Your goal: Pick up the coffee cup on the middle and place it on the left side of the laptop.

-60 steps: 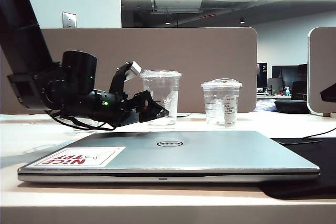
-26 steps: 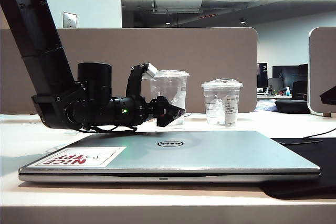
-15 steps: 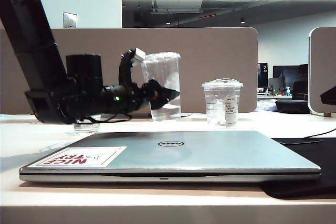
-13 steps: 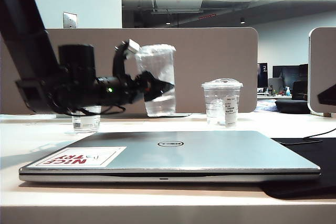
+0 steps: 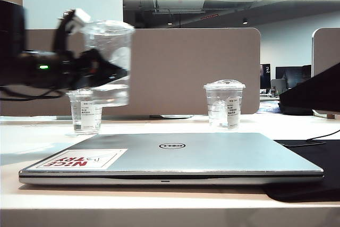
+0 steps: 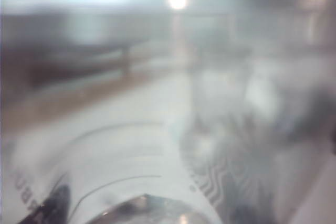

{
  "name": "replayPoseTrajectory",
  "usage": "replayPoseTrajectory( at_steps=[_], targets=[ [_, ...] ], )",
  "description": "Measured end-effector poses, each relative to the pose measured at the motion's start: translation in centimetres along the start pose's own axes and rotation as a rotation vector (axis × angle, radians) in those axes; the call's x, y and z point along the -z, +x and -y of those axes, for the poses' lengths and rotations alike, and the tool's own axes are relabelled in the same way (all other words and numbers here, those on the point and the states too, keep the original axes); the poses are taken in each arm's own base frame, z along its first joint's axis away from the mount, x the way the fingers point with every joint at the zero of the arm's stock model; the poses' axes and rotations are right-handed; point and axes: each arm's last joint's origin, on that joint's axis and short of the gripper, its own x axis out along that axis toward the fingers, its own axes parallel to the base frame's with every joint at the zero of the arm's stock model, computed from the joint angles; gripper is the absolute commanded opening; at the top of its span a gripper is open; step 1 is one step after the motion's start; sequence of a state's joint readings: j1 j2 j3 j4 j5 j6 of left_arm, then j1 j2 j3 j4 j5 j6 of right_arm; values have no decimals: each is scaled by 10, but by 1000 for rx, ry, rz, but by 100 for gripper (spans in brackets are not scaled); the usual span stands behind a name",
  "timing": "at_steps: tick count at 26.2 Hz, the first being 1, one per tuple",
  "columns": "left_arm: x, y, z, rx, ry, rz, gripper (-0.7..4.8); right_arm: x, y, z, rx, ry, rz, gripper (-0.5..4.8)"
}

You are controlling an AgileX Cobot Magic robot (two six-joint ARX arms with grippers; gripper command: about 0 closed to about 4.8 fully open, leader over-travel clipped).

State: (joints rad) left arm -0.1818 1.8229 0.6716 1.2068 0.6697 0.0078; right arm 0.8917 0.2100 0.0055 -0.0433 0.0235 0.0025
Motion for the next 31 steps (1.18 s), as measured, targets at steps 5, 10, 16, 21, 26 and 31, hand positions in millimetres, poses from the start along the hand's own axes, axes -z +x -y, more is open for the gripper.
replayPoseTrajectory(
  at_steps=[5,10,16,21,26,31],
  targets=[
    [7,-45,12,-117,-5,-48,381,0,0,-8,-69,-18,0,-5],
    [28,-81,31,-241,-40,-107,380,0,-1,-15,-138,-35,0,-5],
    [43,-97,42,-368,-62,-181,381,1,-2,-18,-164,-42,-4,-5],
    [47,-99,40,-422,-70,-210,381,1,-2,-18,-164,-42,-4,-5],
    [55,-98,39,-421,-64,-198,453,1,-2,-18,-164,-42,-4,-5],
    [62,-99,40,-418,-99,-249,479,1,-2,-18,-164,-42,-4,-5]
  ],
)
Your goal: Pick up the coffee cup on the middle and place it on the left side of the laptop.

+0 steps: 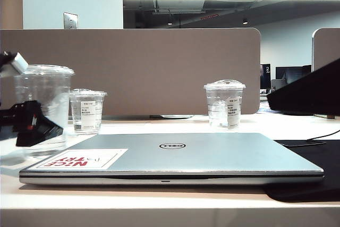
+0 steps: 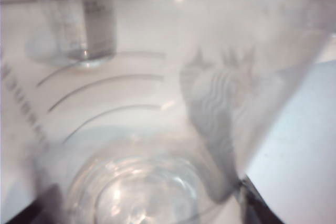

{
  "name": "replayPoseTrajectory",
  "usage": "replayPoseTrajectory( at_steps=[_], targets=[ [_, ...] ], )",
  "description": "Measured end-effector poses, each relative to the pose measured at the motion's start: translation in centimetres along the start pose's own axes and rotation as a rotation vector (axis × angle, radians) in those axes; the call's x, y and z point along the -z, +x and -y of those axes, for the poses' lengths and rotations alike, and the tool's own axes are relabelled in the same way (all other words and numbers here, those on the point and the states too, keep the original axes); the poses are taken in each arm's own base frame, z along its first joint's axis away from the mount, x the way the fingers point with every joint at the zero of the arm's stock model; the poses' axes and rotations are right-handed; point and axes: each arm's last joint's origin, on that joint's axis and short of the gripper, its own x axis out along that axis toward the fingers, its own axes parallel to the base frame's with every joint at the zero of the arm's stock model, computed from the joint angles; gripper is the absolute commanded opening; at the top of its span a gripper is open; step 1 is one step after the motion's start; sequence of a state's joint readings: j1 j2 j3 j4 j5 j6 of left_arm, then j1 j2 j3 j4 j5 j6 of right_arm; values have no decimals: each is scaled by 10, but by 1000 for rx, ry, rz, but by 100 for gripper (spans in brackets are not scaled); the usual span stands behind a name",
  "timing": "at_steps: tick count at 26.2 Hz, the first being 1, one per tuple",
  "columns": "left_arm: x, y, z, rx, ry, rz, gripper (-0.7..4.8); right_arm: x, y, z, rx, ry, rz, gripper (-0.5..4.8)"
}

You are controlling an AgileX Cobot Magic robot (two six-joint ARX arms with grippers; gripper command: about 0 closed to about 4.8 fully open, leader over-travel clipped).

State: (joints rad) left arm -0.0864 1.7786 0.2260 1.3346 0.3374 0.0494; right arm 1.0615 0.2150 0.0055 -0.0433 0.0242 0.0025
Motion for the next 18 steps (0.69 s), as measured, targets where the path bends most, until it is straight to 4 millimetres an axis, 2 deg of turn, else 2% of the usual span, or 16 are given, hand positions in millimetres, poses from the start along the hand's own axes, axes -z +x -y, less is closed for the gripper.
replayPoseTrajectory(
  at_steps=[3,7,16,17,18],
  targets=[
    [-1,0,0,1,2,9,479,0,0,0,0,0,0,-5],
    [-2,-10,4,0,12,37,479,0,0,0,0,0,0,-5],
    [-6,-57,20,-3,-10,107,479,0,0,10,91,24,1,-5],
    [-14,-59,21,24,-40,144,443,0,-1,16,144,38,3,-5],
    [-19,-61,22,47,-46,170,341,0,-2,19,174,45,4,-5]
  ],
)
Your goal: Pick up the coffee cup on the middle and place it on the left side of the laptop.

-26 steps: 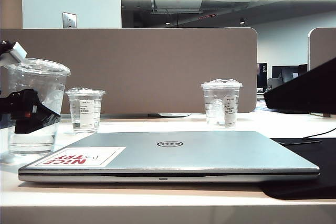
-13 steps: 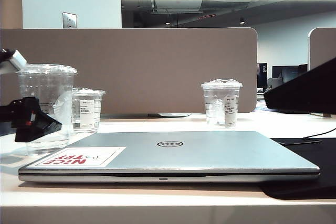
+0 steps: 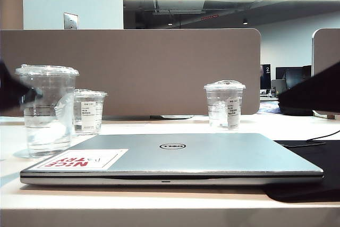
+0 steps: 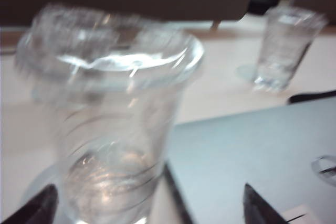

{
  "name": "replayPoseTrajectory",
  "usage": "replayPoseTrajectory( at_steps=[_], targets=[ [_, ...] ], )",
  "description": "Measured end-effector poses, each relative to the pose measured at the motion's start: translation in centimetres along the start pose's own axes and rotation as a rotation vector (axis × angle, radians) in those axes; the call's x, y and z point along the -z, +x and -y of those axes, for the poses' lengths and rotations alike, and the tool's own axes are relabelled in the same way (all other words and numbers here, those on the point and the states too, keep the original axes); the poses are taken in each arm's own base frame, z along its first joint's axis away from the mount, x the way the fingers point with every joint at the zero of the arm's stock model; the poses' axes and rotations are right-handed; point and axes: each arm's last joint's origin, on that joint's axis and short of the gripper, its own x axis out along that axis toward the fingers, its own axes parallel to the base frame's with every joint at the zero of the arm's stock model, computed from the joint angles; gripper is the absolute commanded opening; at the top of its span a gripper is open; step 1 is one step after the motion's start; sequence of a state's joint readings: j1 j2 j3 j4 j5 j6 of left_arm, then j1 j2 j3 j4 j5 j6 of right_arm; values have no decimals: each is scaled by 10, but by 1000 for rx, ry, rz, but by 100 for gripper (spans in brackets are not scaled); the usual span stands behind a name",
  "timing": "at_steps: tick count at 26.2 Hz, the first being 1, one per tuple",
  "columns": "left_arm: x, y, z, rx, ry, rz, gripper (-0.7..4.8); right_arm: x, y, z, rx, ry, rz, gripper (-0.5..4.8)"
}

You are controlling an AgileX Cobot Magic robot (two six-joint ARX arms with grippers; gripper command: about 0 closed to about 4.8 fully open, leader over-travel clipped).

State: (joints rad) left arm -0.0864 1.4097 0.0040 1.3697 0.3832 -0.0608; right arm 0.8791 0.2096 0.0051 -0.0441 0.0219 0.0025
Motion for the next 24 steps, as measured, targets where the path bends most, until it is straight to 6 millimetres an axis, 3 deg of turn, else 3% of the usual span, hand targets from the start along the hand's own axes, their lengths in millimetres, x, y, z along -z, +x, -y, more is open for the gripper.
replayPoseTrajectory(
  at_steps=[2,3,13,19,24],
  targets=[
    [-6,-2,2,43,-1,30,64,-1,-1,8,75,19,10,-5],
    [-9,-3,3,58,1,42,-20,-1,-2,14,128,32,21,-5],
    [-35,-17,8,-16,-42,158,-5,-5,-27,60,626,117,131,-5],
    [-46,-35,14,-136,10,184,-5,-8,-43,71,806,118,206,-5],
    [-47,-52,17,-249,12,165,-5,-7,-46,75,854,125,202,-5]
  ],
)
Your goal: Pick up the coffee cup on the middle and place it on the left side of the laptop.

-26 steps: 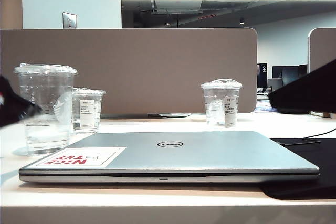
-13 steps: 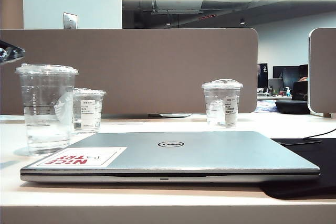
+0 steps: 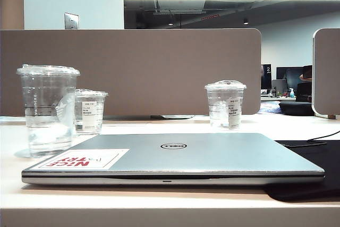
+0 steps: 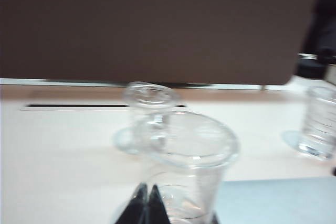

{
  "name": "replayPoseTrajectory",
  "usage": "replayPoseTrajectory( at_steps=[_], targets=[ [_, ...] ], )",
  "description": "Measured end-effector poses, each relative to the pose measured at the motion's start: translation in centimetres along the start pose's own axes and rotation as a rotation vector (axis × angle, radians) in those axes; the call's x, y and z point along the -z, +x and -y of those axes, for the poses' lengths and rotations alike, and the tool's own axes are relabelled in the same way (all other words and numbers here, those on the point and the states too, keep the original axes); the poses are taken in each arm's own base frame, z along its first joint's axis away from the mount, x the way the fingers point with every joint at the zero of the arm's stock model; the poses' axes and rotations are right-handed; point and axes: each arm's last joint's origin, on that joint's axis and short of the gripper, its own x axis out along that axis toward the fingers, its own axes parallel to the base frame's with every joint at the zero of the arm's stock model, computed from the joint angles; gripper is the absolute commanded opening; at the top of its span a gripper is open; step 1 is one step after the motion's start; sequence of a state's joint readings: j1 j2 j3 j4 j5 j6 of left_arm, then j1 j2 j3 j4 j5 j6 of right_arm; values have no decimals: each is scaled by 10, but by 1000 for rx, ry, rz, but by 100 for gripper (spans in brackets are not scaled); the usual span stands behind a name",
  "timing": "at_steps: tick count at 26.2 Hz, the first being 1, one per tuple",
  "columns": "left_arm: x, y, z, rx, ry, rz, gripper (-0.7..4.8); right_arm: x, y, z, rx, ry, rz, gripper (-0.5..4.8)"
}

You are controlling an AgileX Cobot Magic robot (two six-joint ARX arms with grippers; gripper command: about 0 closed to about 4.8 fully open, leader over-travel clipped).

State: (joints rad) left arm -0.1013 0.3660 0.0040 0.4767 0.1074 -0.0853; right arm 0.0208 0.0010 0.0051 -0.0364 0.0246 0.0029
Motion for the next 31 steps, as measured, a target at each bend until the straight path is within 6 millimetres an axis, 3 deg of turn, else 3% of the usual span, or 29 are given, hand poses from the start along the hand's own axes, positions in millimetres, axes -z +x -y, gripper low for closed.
replayPoseTrajectory(
  at_steps=[5,14,20,31],
  targets=[
    [-2,-23,0,-79,69,26,-5,1,0,4,43,1,-7,-5],
    [19,-25,-4,-193,67,-193,-5,1,0,6,66,2,-11,-5],
    [20,-25,-5,-226,70,-205,-5,1,0,6,66,2,-11,-5],
    [20,-25,-3,-134,87,-203,-5,1,0,6,65,2,-11,-5]
  ],
)
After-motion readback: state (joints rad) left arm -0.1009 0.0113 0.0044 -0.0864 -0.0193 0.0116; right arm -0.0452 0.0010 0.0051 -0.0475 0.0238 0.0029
